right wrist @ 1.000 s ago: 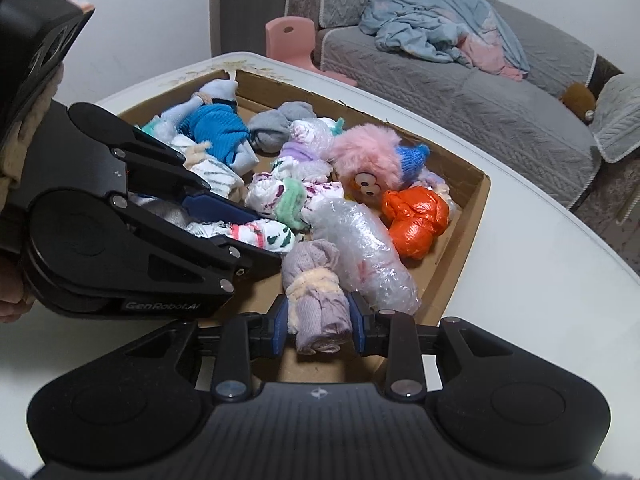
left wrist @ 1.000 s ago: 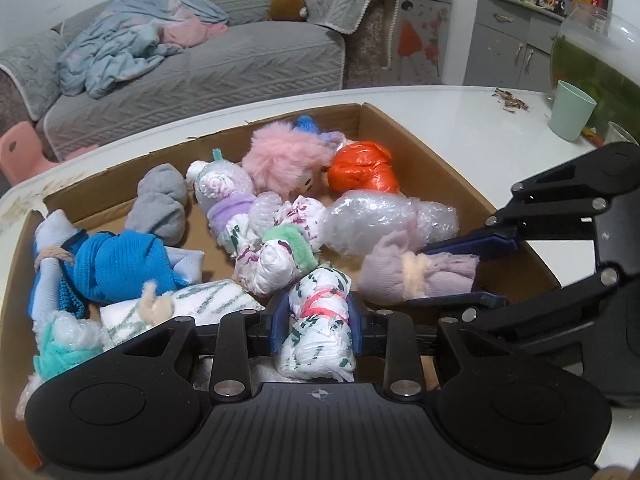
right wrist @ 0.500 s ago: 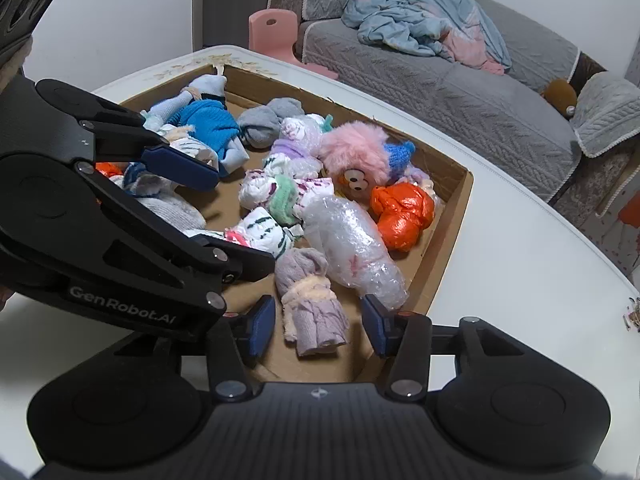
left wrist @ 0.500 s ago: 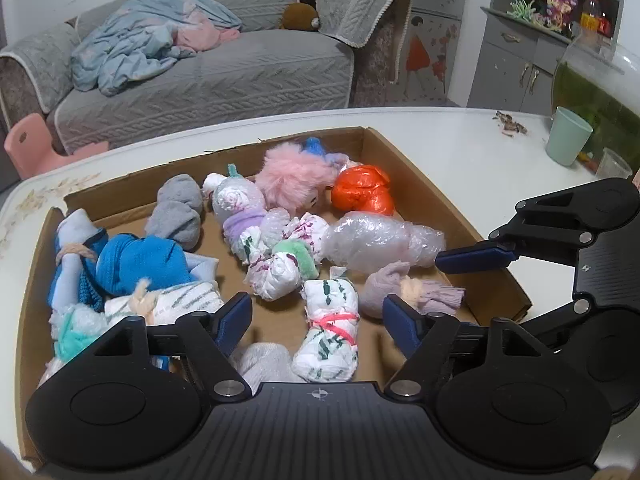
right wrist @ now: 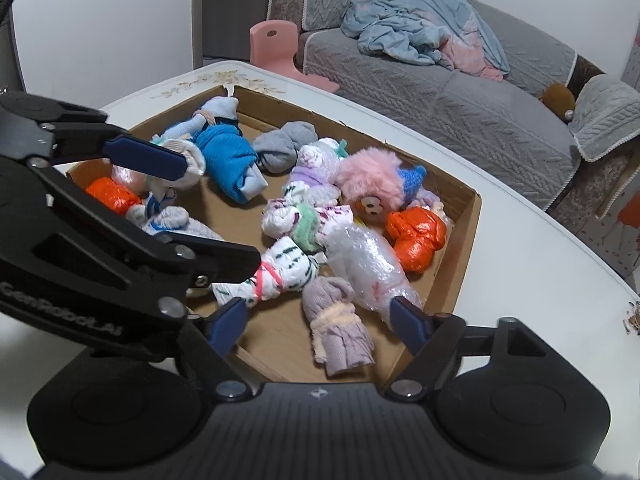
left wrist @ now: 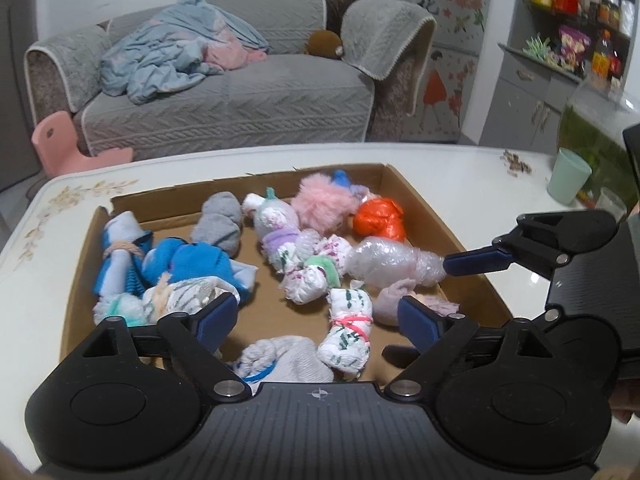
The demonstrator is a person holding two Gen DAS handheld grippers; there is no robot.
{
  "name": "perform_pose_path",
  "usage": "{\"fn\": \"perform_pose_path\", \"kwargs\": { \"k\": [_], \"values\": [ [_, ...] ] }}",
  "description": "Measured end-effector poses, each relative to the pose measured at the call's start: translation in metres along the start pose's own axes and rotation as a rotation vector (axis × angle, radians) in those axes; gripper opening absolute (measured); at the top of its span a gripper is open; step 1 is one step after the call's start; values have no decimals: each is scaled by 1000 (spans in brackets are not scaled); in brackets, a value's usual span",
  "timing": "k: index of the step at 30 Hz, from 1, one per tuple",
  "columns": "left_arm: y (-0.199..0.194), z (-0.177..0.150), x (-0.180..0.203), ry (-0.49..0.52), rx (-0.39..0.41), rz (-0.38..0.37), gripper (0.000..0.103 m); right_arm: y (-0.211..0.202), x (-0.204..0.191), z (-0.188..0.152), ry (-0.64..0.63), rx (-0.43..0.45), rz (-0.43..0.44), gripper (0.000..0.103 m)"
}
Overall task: Organize objects
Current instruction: 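Open both tools to release the bundles and withdraw from the tray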
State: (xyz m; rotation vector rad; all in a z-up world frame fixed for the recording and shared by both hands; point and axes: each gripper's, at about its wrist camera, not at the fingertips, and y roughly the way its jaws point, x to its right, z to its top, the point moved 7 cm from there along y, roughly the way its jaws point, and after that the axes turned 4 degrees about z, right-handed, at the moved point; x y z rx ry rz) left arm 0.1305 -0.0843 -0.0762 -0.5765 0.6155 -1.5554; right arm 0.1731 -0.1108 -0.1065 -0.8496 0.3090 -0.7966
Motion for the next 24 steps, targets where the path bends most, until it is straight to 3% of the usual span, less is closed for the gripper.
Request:
{"fn": "perform_pose_path", "kwargs": {
  "k": [3, 13, 24],
  "values": [
    [-10, 2, -6, -32, 28, 11, 103, -3, -2, 4, 33, 8, 8, 89],
    [-37, 0, -32, -120, 89, 80, 103, -8, -6, 5, 149, 10, -30, 101],
    [-64, -11, -41, -81, 150, 135, 103, -10, -17, -1, 232, 20, -54, 102]
  ]
}}
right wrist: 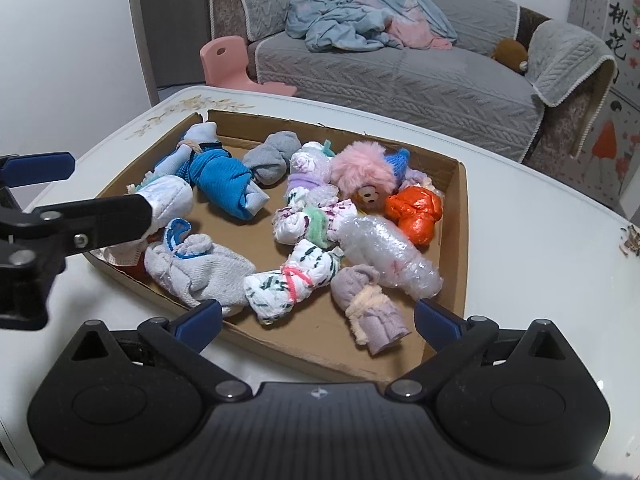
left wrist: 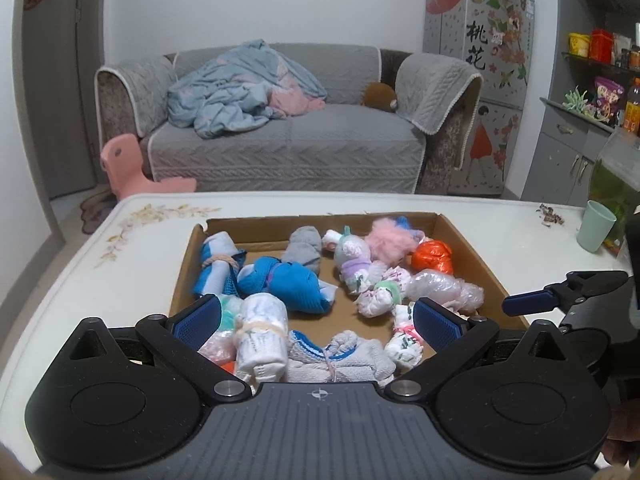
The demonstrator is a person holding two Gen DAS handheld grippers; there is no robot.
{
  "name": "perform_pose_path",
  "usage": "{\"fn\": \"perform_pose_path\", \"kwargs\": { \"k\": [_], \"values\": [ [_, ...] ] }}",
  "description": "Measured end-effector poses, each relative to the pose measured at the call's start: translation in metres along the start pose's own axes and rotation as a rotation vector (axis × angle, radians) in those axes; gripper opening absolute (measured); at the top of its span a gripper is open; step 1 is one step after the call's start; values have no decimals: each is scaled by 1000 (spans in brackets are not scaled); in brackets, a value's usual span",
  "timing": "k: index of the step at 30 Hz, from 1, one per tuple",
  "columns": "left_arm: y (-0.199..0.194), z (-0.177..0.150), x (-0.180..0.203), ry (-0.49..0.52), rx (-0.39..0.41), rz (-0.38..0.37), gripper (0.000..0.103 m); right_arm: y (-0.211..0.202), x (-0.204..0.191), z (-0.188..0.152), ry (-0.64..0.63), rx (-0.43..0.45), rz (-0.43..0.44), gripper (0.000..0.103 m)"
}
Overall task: Organize objects
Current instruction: 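Open both tools to release the bundles and withdraw from the tray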
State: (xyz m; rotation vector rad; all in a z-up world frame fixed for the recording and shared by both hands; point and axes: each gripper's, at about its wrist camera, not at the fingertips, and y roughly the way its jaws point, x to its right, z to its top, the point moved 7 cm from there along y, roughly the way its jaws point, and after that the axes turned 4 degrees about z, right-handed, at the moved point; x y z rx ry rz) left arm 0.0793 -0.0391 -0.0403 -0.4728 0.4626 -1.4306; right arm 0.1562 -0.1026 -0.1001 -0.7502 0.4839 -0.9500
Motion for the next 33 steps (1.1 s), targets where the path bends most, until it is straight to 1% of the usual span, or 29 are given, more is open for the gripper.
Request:
{"fn": "perform_pose_path", "kwargs": {
  "k": [4, 9, 16, 18, 22, 23, 27, 33],
  "values": [
    [-6, -2, -4, 3, 3, 11, 103, -3, -2, 0, 18, 15, -3, 102],
    [-9, -5, -8, 33, 1, 84, 103, -10, -5, 2, 22, 33, -6, 102],
    [-17, -6, -15, 55, 24, 168, 103, -16, -9, 3, 11, 46, -5, 102],
    [-19, -3, -19, 47, 31, 161, 103, -17, -10, 4, 9, 47, -5, 102],
    [-25, 3, -24, 14, 54, 125, 103, -18, -10, 4, 12, 51, -3, 102],
    [-26, 4, -24, 15, 61, 119, 103, -17, -10, 4, 12, 52, -2, 102],
    [-24, 4, -19, 49, 54, 138, 103, -17, -11, 5, 10, 53, -1, 102],
    [-21, 2, -10, 66, 43, 122, 103, -16, -12, 5, 6, 52, 3, 102]
  ]
}}
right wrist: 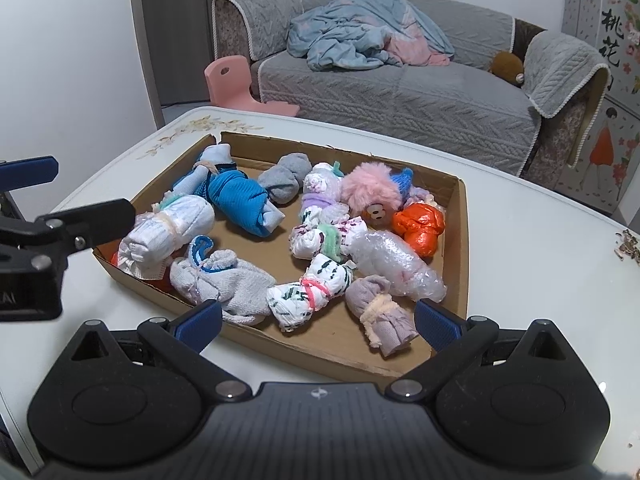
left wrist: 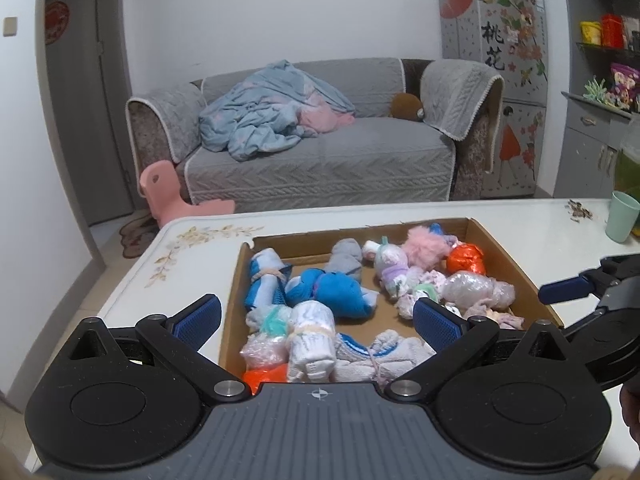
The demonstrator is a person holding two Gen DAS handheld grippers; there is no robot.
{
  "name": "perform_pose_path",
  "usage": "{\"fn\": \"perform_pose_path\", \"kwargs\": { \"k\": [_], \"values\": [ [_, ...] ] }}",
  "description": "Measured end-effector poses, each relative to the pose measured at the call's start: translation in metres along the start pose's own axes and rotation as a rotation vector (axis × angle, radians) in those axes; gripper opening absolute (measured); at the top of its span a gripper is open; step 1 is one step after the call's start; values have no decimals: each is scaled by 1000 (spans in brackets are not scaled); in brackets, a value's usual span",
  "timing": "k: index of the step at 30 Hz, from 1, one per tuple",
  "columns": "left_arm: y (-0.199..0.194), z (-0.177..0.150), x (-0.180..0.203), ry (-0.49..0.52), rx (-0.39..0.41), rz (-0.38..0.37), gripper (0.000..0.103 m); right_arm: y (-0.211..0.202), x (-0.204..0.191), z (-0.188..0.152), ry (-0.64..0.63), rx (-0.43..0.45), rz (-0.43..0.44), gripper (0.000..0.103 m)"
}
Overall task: Organize objects
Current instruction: 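Open both tools to release the bundles and withdraw from the tray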
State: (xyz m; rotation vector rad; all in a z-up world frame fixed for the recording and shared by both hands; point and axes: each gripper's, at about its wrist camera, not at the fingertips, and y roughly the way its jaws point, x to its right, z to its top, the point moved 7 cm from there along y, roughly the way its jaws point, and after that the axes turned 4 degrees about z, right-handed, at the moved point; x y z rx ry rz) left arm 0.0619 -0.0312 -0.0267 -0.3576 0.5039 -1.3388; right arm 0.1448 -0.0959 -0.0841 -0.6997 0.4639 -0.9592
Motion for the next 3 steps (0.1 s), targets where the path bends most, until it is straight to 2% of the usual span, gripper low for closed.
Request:
{"fn": "perform_pose_path", "kwargs": {
  "k": [3],
  "values": [
    [1, 0, 6, 14, -12, -25, 103, 0, -1, 0, -2, 1, 0, 102]
  ]
}}
